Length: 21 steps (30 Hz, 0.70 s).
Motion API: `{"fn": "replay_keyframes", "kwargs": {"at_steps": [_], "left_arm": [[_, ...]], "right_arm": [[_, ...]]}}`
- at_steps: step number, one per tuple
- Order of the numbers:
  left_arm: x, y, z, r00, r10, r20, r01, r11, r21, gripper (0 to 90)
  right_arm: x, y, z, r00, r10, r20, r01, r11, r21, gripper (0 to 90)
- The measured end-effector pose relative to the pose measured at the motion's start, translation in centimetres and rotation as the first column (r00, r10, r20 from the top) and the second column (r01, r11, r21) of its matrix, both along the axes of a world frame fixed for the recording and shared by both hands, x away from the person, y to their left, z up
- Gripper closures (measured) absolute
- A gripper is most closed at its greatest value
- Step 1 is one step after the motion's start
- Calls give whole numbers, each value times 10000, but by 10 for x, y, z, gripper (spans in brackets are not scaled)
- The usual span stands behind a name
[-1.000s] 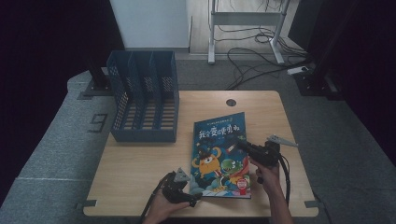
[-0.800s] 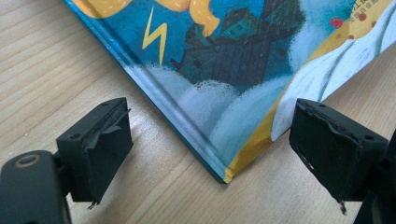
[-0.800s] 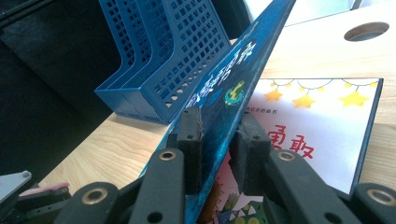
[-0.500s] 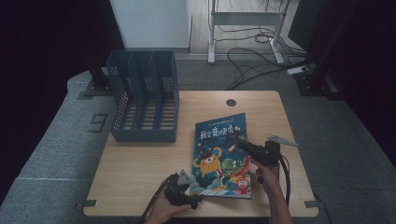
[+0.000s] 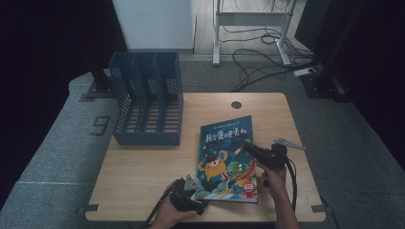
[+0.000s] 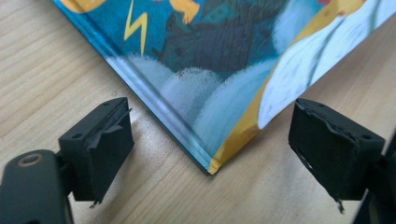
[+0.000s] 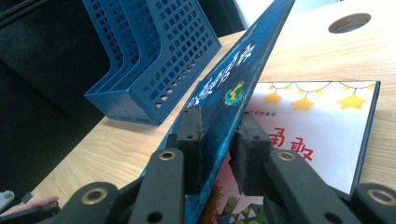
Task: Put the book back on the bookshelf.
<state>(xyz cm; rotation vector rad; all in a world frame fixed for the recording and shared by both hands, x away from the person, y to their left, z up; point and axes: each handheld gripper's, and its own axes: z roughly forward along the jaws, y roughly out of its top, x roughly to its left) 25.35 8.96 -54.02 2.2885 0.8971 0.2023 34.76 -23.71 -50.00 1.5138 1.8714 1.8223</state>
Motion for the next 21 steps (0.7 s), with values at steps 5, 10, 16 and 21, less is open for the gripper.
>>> {"fn": "replay_keyframes", "kwargs": {"at_steps": [5,10,16,21], "left_arm": [[1,0,0,9998,167,59,-167,9999,-43,141],[1,-1,-1,9997,185,127,-185,9998,-15,134],[2,0,-2,9993,342,127,-340,9993,-134,131],[4,0,-1,9996,294,60,-293,9994,-160,127]], "right_arm": [[0,0,0,10000,-6,26,6,10000,3,738],[-2,1,3,9998,23,193,-23,10000,2,738],[-7,2,9,9981,3,620,4,9999,-108,737],[-12,6,17,9932,113,1158,-88,9997,-224,738]]}}
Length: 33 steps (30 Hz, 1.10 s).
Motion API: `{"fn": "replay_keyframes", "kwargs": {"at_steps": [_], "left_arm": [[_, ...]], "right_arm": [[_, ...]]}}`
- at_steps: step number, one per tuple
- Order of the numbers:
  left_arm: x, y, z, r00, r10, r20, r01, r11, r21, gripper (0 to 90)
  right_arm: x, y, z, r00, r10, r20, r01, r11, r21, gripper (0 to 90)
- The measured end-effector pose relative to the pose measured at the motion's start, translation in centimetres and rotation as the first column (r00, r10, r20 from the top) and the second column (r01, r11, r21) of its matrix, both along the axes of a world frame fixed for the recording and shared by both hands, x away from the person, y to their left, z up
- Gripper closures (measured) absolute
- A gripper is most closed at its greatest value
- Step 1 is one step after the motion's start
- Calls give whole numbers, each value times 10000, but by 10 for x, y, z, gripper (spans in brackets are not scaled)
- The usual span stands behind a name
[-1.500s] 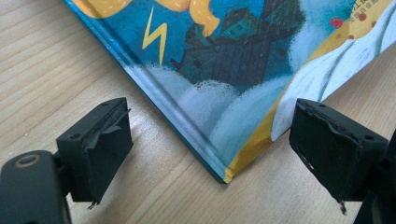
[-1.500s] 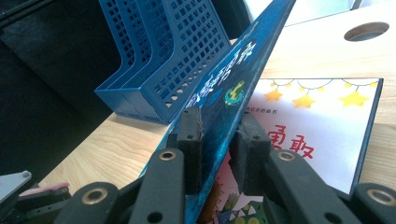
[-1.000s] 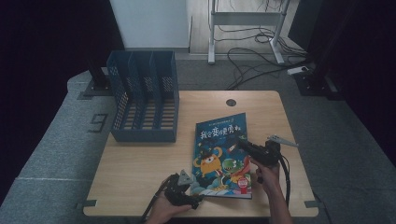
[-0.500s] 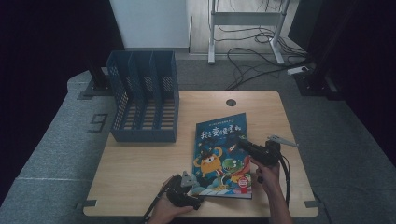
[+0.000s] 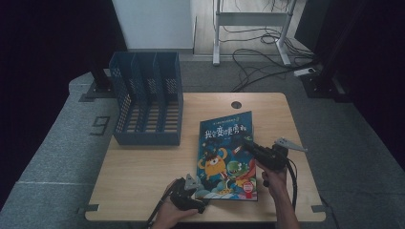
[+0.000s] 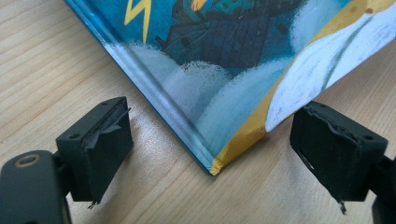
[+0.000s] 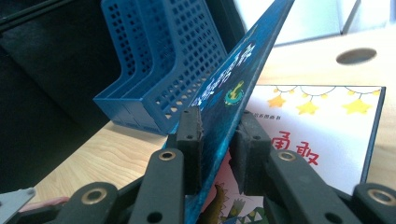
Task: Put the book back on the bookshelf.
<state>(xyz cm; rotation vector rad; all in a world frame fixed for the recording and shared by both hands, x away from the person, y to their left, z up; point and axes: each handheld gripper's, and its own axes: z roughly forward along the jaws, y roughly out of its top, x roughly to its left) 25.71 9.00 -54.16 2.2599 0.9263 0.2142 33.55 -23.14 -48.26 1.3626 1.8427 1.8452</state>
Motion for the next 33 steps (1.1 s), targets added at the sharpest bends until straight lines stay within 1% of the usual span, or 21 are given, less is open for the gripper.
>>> {"fn": "replay_keyframes", "kwargs": {"at_steps": [4,5,8,16,20,24,29,33], "left_arm": [[1,0,0,10000,-65,-23,65,10000,-2,121],[1,0,0,10000,-84,-22,84,10000,3,121],[2,1,0,10000,-86,-28,85,10000,-13,120],[3,1,0,10000,-70,-27,70,10000,-11,120],[3,1,0,10000,-59,-35,59,10000,-22,120],[4,1,0,10000,-44,-74,44,10000,-18,120],[7,0,1,10000,7,-90,-7,10000,89,118],[11,0,1,9999,80,-104,-79,9999,97,119]], "right_arm": [[-5,3,8,9982,198,567,-188,9997,-175,737],[-5,3,8,9982,198,567,-188,9997,-175,737],[-8,4,11,9961,299,835,-277,9992,-276,737],[-10,5,13,9941,339,1033,-317,9992,-223,736],[-12,6,16,9917,396,1221,-342,9983,-462,736],[-15,8,20,9881,465,1467,-392,9979,-524,735],[-19,9,23,9788,634,1948,-551,9973,-478,736],[-21,10,25,9725,667,2229,-586,9974,-429,737]]}}
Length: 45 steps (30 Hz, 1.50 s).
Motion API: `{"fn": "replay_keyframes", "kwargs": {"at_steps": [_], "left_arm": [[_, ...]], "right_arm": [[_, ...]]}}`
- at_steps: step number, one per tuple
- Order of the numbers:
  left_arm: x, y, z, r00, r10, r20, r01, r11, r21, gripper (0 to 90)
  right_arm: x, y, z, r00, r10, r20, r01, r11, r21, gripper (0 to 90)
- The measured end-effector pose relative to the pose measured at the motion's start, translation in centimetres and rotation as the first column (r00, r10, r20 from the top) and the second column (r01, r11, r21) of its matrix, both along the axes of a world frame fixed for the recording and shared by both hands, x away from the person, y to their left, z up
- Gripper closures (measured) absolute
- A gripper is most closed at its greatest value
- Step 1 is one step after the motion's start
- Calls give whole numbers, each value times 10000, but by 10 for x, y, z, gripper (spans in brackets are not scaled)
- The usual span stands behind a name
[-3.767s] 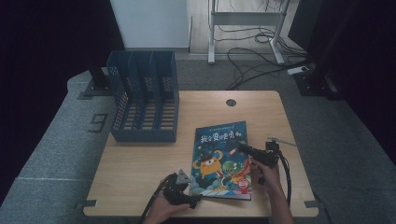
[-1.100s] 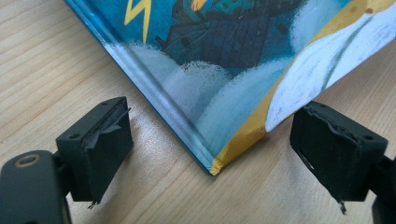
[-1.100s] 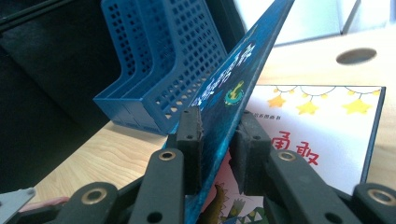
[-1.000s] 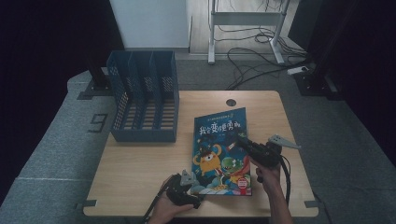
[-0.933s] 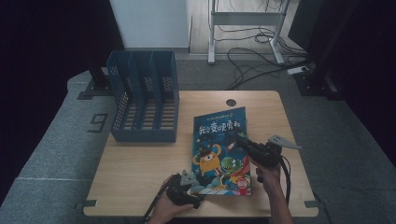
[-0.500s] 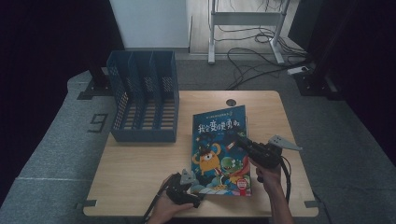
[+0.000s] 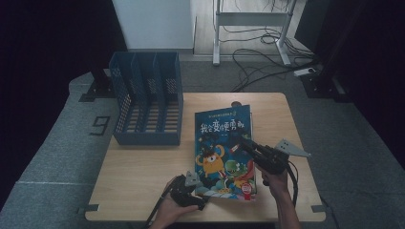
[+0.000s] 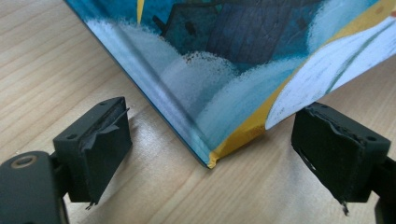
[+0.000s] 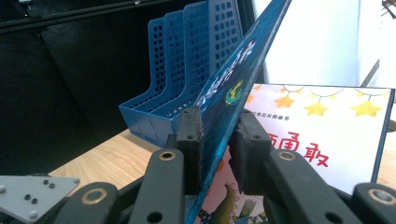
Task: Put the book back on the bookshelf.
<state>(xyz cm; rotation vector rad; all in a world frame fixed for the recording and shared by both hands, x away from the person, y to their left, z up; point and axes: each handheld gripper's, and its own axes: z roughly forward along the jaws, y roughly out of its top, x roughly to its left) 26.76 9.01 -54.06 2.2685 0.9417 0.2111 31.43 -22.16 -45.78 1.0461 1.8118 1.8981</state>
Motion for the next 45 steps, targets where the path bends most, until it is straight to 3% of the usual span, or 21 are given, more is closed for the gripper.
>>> {"fn": "replay_keyframes", "kwargs": {"at_steps": [11,20,32,40,45], "left_arm": [[6,1,0,9999,111,-11,-111,9999,85,118],[18,2,1,9997,235,-66,-234,9996,171,118],[18,4,0,9994,340,58,-340,9994,-2,128],[18,9,1,9994,291,-165,-294,9994,-177,142],[14,12,9,9987,360,365,-340,9979,-554,158]], "right_arm": [[-3,2,2,9993,17,368,-19,10000,50,736],[-8,4,6,9934,204,1126,-218,9997,113,743],[-7,2,4,9936,-113,1126,125,9999,-96,753],[-5,0,2,9946,-98,1036,97,10000,14,756],[-5,-1,2,9947,-53,1025,57,10000,-31,757]]}}
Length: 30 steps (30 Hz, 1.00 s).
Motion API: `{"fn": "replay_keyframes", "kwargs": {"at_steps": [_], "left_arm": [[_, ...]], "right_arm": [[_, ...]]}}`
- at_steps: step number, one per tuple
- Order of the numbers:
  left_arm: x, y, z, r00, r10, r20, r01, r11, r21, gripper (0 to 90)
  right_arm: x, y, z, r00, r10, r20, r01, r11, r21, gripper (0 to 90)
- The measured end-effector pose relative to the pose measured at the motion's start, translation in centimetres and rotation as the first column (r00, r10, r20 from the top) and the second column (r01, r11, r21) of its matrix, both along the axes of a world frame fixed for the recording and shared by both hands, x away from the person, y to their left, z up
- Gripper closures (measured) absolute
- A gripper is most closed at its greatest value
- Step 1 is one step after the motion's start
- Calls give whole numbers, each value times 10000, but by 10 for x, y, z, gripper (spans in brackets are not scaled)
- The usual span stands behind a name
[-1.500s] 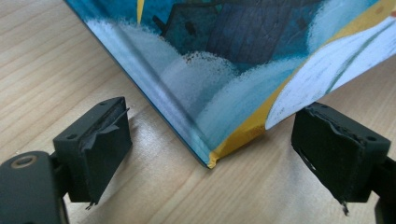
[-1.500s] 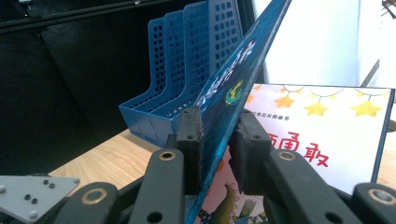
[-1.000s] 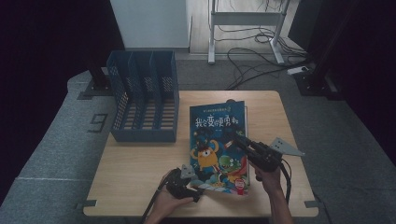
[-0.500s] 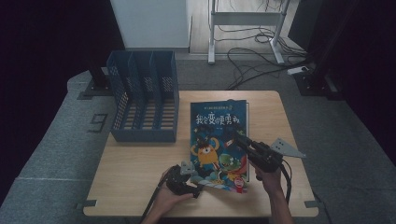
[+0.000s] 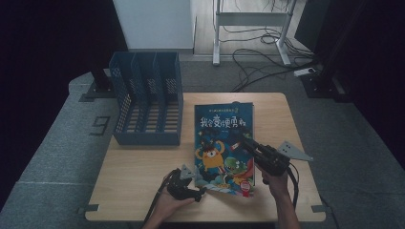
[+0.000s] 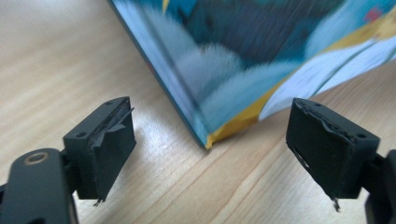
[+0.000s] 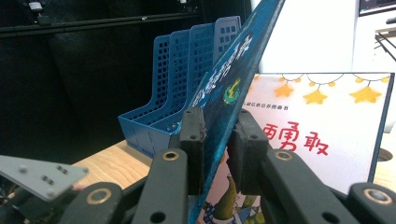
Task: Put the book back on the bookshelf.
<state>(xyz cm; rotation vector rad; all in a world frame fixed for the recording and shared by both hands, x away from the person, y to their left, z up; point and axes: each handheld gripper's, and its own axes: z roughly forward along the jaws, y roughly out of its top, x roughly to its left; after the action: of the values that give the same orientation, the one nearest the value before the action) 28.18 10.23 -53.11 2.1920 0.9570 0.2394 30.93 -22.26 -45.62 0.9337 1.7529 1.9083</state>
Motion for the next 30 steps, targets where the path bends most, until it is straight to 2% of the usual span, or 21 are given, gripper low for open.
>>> {"fn": "replay_keyframes", "kwargs": {"at_steps": [2,6,8,11,17,19,21,30], "left_arm": [[-1,-1,2,10000,-99,11,99,10000,-10,157],[-2,-8,-4,9994,-329,-130,333,9989,326,149],[-3,-13,-7,9995,-316,3,316,9984,467,150],[-4,-17,-10,9993,-371,-9,370,9974,616,149],[-3,-21,-12,9997,-221,68,216,9977,645,150],[-3,-21,-12,9996,-24,264,7,9980,632,154],[-3,-22,-13,9996,25,299,-44,9980,631,153],[4,-23,-12,10000,-8,93,1,9971,755,127]], "right_arm": [[0,0,0,10000,-41,10,41,10000,50,758],[1,0,-1,10000,-44,-57,44,9999,99,759],[0,0,-1,10000,-22,-55,22,10000,72,759],[0,0,-1,10000,-13,-53,14,10000,80,758],[0,0,0,10000,9,-54,-8,9999,144,757],[-1,1,0,10000,25,-3,-25,9999,155,757],[-1,2,1,10000,49,56,-50,9999,98,756],[-3,2,2,9995,155,260,-158,9998,105,755]]}}
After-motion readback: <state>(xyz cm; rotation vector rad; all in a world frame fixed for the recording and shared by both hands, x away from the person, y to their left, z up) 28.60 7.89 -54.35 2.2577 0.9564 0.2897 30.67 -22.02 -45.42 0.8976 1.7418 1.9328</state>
